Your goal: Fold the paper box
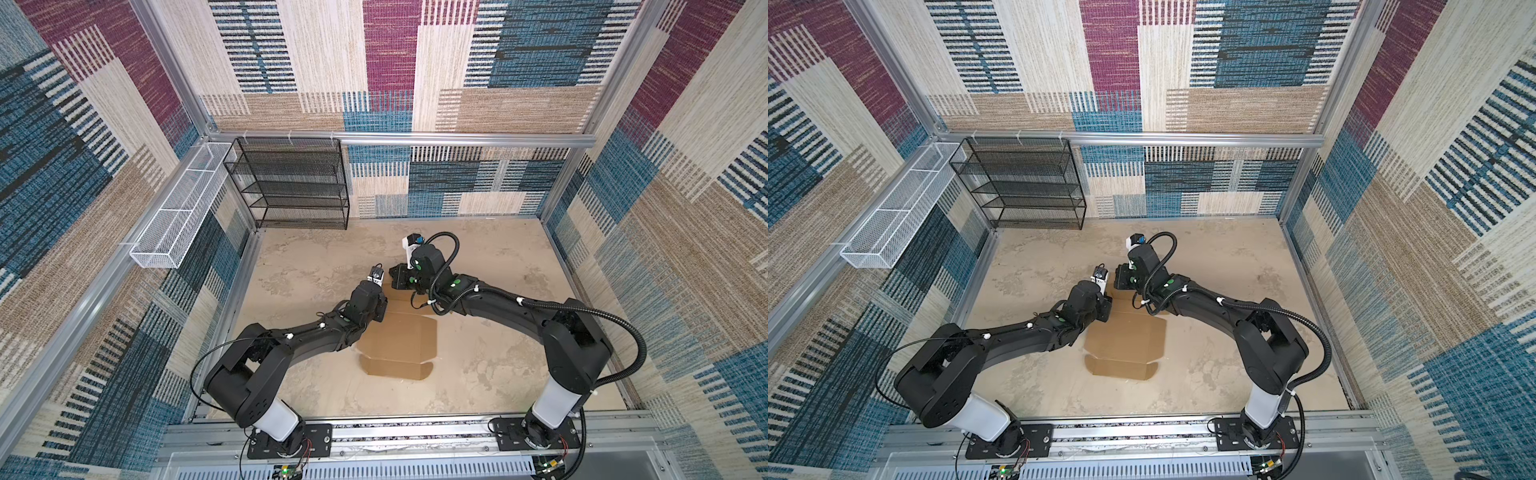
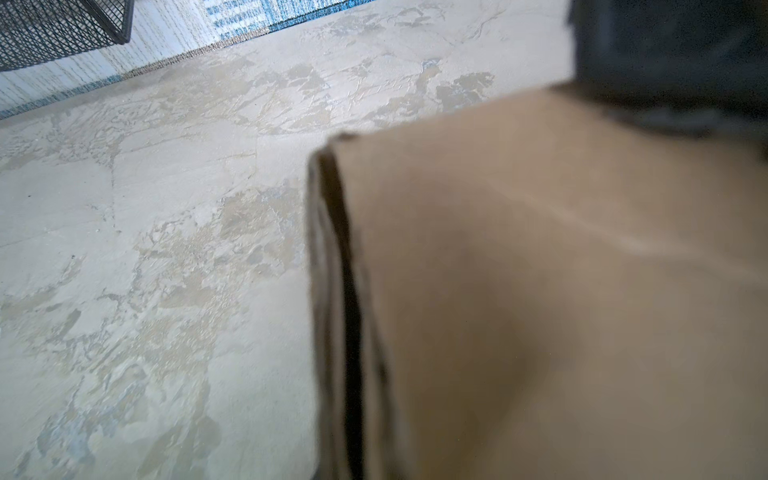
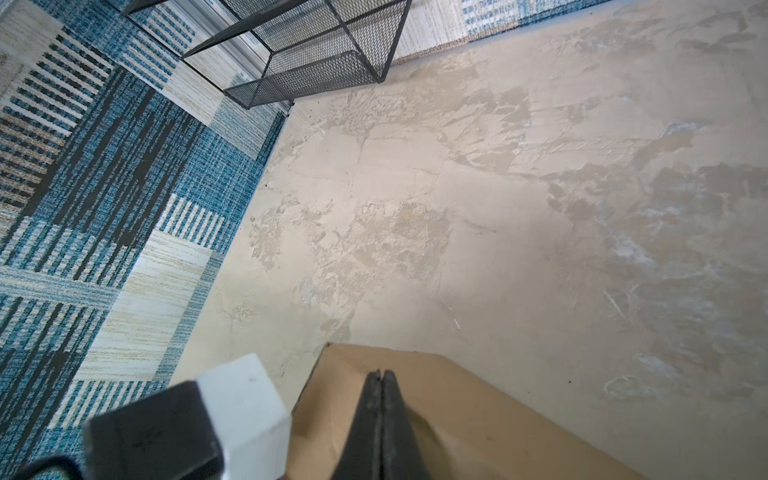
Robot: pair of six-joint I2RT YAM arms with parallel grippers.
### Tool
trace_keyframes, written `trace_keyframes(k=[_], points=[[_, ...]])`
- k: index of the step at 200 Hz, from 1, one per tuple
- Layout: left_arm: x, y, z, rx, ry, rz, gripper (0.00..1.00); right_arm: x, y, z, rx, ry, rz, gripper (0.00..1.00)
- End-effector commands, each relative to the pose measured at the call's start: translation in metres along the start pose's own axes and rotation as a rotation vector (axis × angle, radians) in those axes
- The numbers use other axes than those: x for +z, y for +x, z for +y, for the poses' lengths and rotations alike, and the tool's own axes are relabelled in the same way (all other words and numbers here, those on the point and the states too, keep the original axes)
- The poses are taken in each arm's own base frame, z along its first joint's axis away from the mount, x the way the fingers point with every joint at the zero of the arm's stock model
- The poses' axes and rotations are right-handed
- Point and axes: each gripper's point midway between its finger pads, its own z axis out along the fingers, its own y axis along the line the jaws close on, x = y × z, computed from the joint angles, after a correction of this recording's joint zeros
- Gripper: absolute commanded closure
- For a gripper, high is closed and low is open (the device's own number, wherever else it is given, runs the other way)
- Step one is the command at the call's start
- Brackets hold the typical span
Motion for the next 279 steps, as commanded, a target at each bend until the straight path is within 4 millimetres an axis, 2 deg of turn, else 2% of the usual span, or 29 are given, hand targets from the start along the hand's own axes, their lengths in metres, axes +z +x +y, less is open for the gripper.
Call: trace_keyframes(k=[1, 22, 94, 184, 199, 243, 279], points=[[0.0, -0.004, 0.003, -0.035, -0.02, -0.015, 0.95, 0.004, 0.003, -0.005, 0.014, 0.019, 0.005, 1.0], [0.0, -0.004, 0.005, -0.053, -0.032, -0.021, 0.87, 0.005, 0.006, -0.007, 0.02, 0.024, 0.01, 1.0], [-0.004, -0.014, 0.025, -0.15, -0.133, -0.125, 0.74, 0.006, 0.011, -0.009, 0.024, 0.033, 0.021, 1.0], [0.004, -0.021, 0.031, -0.188, -0.184, -0.167, 0.7, 0.008, 0.015, -0.009, 0.024, 0.034, 0.036, 1.0], [0.005, -0.02, 0.03, -0.192, -0.185, -0.171, 0.74, 0.008, 0.017, -0.009, 0.024, 0.033, 0.039, 1.0], [0.004, -0.02, 0.029, -0.199, -0.193, -0.176, 0.97, 0.01, 0.018, -0.008, 0.024, 0.032, 0.045, 1.0], [0.003, -0.017, 0.03, -0.208, -0.203, -0.176, 1.0, 0.01, 0.016, -0.006, 0.022, 0.03, 0.039, 1.0]])
